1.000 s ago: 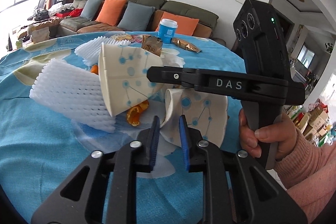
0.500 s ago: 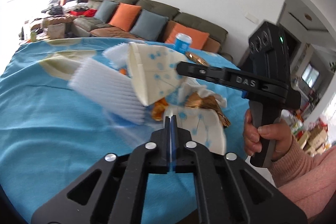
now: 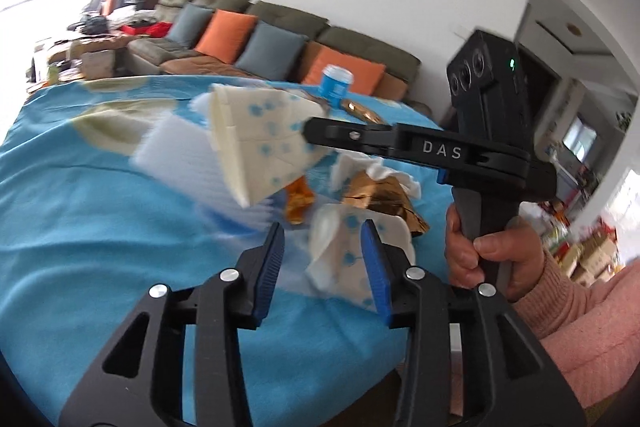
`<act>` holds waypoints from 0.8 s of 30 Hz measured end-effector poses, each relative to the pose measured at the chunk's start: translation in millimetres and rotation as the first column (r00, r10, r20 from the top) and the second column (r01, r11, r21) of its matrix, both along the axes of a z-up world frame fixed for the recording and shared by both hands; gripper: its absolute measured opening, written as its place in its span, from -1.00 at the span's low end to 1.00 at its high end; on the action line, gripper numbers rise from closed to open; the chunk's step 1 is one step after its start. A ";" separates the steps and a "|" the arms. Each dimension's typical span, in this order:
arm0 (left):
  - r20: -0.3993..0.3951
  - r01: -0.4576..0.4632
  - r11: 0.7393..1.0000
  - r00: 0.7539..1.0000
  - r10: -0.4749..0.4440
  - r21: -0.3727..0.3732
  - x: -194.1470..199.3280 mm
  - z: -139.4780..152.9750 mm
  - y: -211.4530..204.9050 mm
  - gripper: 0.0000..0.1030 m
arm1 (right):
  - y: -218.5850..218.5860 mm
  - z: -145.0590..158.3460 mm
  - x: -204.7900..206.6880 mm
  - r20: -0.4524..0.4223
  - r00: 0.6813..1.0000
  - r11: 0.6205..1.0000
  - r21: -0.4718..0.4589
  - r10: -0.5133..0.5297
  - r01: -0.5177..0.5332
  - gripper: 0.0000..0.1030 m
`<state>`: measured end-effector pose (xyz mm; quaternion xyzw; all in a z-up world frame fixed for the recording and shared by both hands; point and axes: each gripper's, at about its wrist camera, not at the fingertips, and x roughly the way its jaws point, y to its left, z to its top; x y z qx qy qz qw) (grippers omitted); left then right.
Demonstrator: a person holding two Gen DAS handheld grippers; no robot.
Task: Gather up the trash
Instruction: 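Lift the paper cups with the left tool while the right tool grasps another cup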
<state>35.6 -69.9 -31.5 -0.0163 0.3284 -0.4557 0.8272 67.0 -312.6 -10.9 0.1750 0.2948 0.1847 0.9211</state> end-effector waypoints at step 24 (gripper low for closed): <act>-0.019 -0.307 0.950 0.952 0.306 -0.049 -12.2 31.8 140.6 -0.73 | 51.6 32.4 20.9 0.058 0.987 0.988 -0.013 0.152 -0.151 -0.74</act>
